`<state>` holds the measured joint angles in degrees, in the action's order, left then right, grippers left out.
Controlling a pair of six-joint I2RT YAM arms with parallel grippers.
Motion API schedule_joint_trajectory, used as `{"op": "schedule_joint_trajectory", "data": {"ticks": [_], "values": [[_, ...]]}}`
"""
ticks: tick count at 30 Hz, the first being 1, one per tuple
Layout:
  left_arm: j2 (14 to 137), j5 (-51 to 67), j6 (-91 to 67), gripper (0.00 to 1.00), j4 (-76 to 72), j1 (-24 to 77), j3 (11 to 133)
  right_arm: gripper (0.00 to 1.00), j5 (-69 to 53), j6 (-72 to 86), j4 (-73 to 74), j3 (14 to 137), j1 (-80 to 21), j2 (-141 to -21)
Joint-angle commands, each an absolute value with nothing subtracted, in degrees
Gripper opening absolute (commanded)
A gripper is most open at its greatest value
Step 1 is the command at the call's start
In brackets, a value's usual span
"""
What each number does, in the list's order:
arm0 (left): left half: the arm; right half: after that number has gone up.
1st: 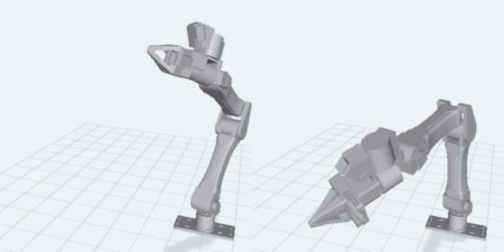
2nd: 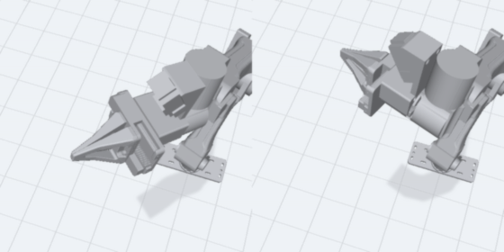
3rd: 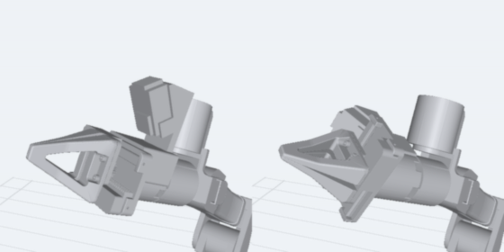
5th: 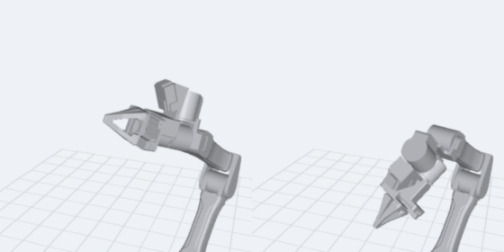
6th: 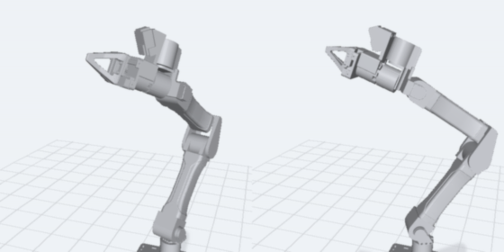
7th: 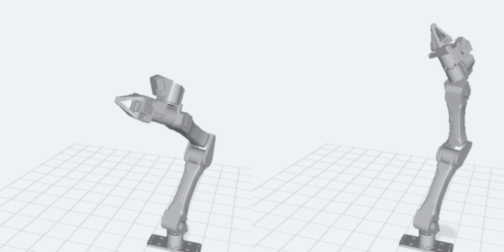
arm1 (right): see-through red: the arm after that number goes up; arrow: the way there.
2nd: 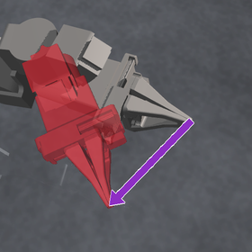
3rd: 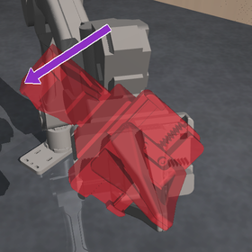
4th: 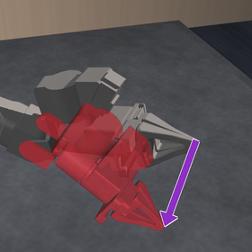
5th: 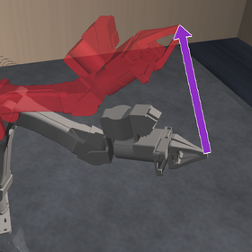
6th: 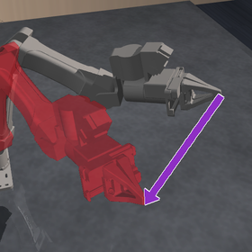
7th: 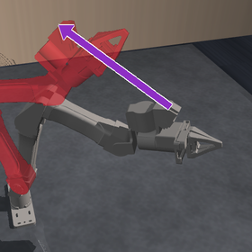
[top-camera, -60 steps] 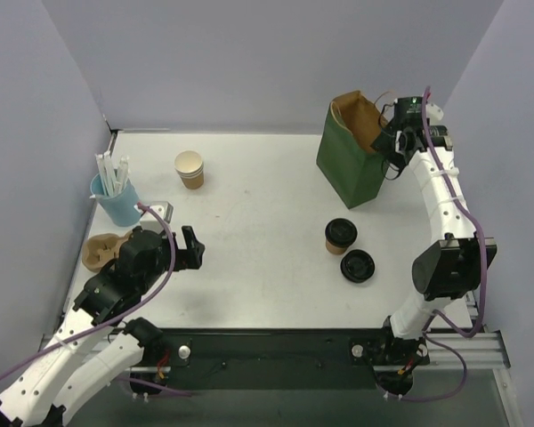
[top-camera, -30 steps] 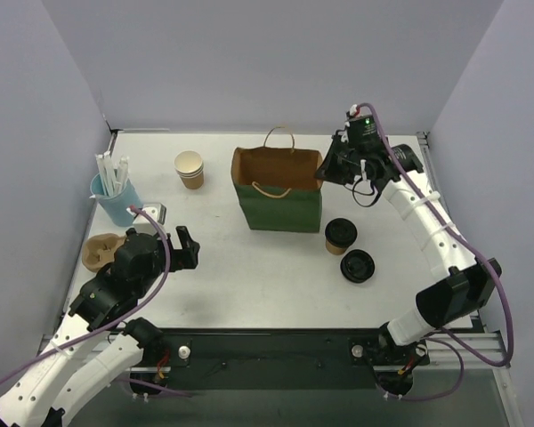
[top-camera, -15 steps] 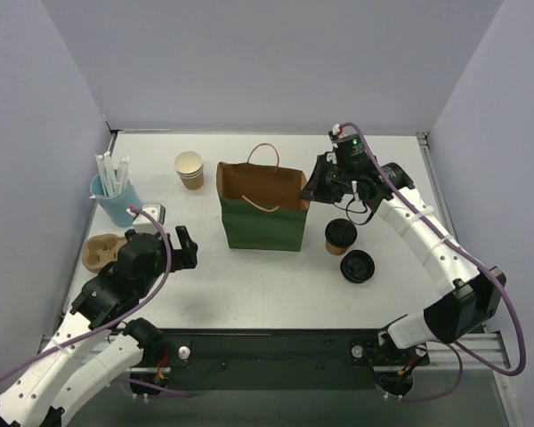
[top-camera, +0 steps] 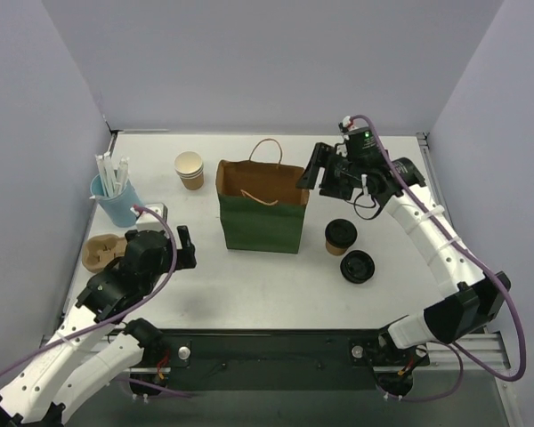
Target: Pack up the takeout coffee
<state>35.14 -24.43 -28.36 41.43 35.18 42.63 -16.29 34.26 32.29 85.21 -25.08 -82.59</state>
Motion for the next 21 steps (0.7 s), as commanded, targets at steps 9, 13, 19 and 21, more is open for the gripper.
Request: {"op": "schedule_joint_trajectory", "data": {"ticks": [9, 13, 19, 21], "values": [[47.02, -34.7, -23.3, 0.97, 51.06, 30.95, 58.26, 0.88, -10.54, 30.06, 38.67, 81.22, -25.14, -62.15], [50.0, -31.74, -15.67, 0.97, 47.73, 21.47, 56.87, 0.88, -13.0, 29.27, 37.79, 76.12, -25.31, -55.73], [54.22, -12.36, -6.79, 0.97, 38.77, 0.37, 52.04, 0.88, -17.49, 28.48, 35.07, 69.53, -25.31, -49.93], [56.07, -10.03, -4.49, 0.97, 35.43, -5.68, 50.81, 0.88, -18.19, 28.21, 34.54, 68.47, -25.31, -49.05]]}}
